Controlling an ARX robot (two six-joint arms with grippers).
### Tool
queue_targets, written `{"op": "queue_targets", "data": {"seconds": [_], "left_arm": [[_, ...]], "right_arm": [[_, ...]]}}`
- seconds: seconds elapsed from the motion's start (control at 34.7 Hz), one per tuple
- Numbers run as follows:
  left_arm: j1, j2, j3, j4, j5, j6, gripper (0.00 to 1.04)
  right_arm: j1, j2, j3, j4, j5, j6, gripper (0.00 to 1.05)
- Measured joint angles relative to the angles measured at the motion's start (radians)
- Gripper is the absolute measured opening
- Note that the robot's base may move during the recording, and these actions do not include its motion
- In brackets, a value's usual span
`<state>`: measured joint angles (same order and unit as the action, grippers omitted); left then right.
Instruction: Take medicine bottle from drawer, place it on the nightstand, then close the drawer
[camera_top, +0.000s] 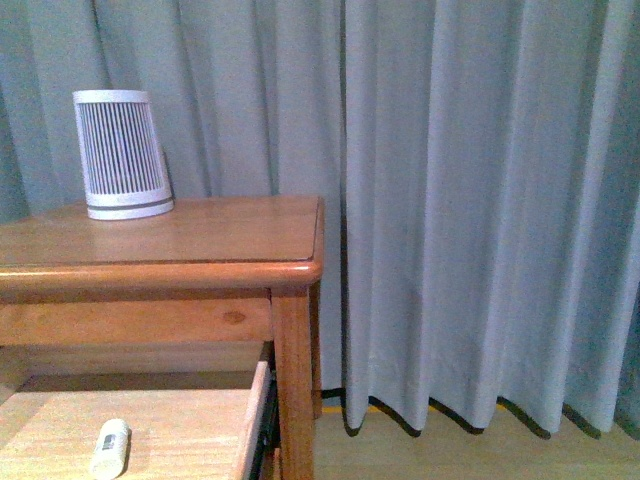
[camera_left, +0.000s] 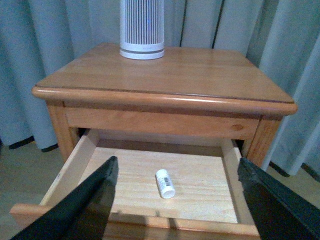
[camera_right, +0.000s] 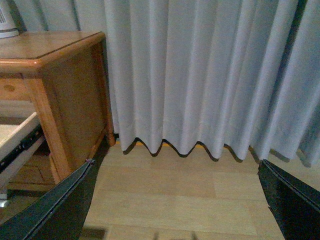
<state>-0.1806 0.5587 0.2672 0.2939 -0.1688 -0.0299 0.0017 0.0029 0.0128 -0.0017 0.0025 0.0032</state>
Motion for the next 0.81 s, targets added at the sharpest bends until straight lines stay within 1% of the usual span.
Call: {"op": "queue_targets", "data": {"seconds": [0.09,0.17,0.23,0.26,0.32,0.37,0.81], "left_arm": [[0.025,-0.037,-0.047,0.002,0.02,0.011,0.58],[0.043,-0.063,-0.077,0.002,0.04,0.014,0.45],[0.058,-0.086,-0.099,0.002,0.054,0.017,0.35],[0.071,-0.103,-0.111,0.001,0.064,0.018,0.28],[0.139,-0.132,-0.131,-0.003,0.156,0.02,0.15],[0.171,-0.155,-0.146,-0.011,0.158,0.02,0.03],[0.175,-0.307,-0.219,-0.087,0.169,0.022,0.03]], "right_arm": [[0.0,0.0,0.0,0.0,0.0,0.0,0.98],[0.0,0.0,0.0,0.0,0.0,0.0,0.98],[0.0,0.0,0.0,0.0,0.0,0.0,0.98],[0.0,0.0,0.0,0.0,0.0,0.0,0.98],[0.0,0.0,0.0,0.0,0.0,0.0,0.98],[0.0,0.0,0.0,0.0,0.0,0.0,0.98],[0.0,0.0,0.0,0.0,0.0,0.0,0.98]]}}
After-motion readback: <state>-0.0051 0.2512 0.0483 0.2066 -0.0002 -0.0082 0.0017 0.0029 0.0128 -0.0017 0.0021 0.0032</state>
